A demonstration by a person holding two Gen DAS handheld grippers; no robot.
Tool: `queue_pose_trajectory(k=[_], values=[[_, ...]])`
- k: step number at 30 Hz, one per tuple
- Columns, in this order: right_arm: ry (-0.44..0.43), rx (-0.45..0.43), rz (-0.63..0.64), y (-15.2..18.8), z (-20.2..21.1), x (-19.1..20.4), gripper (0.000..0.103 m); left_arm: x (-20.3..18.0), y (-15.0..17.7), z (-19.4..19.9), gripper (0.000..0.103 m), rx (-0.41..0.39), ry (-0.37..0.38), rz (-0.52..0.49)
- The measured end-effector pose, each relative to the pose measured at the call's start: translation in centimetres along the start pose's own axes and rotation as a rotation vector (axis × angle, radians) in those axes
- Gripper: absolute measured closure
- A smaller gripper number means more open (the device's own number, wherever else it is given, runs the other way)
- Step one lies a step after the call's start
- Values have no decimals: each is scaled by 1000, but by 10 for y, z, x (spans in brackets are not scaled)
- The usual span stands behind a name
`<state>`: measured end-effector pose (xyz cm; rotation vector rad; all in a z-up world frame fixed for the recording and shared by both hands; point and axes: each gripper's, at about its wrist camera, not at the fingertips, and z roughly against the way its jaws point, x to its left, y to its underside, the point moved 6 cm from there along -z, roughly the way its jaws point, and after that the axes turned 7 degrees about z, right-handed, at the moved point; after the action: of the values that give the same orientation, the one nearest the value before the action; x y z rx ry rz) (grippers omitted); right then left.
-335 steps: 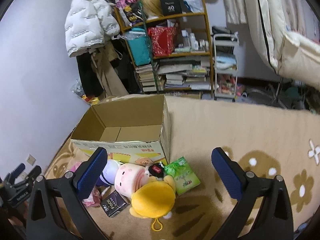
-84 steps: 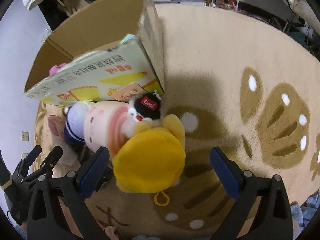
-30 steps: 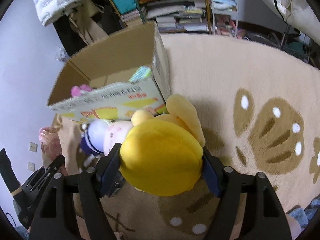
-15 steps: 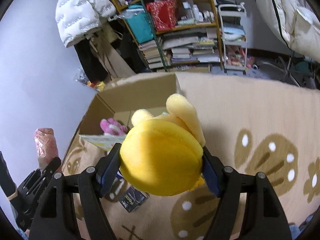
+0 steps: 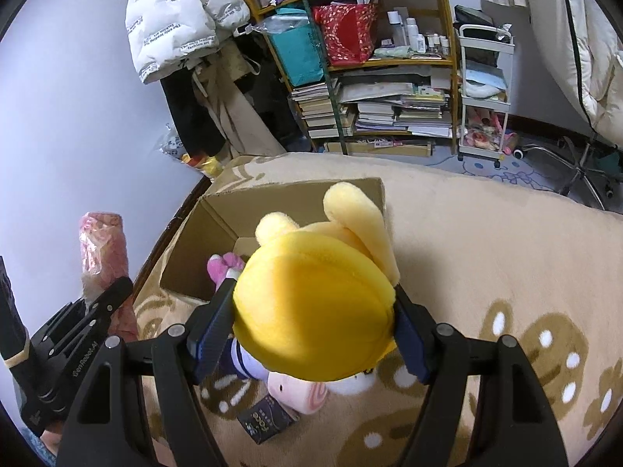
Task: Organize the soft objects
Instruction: 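Carry both plushes over the box and open both tools to drop them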
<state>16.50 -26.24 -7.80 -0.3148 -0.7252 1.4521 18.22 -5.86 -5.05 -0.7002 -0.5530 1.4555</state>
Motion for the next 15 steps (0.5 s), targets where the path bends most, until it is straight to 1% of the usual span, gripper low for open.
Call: queue_pose_trajectory(k=[6,11,15], values=[[-5,15,-17,-12,-19,-6,25,-10,-8,-24,86,29,29,9],[-9,32,-25,-16,-33,-9,25,-17,-12,-41,86,52,44,18],[-6,43,-22,-17,-43,-10,25,-22,-13,-57,86,87,53,18]])
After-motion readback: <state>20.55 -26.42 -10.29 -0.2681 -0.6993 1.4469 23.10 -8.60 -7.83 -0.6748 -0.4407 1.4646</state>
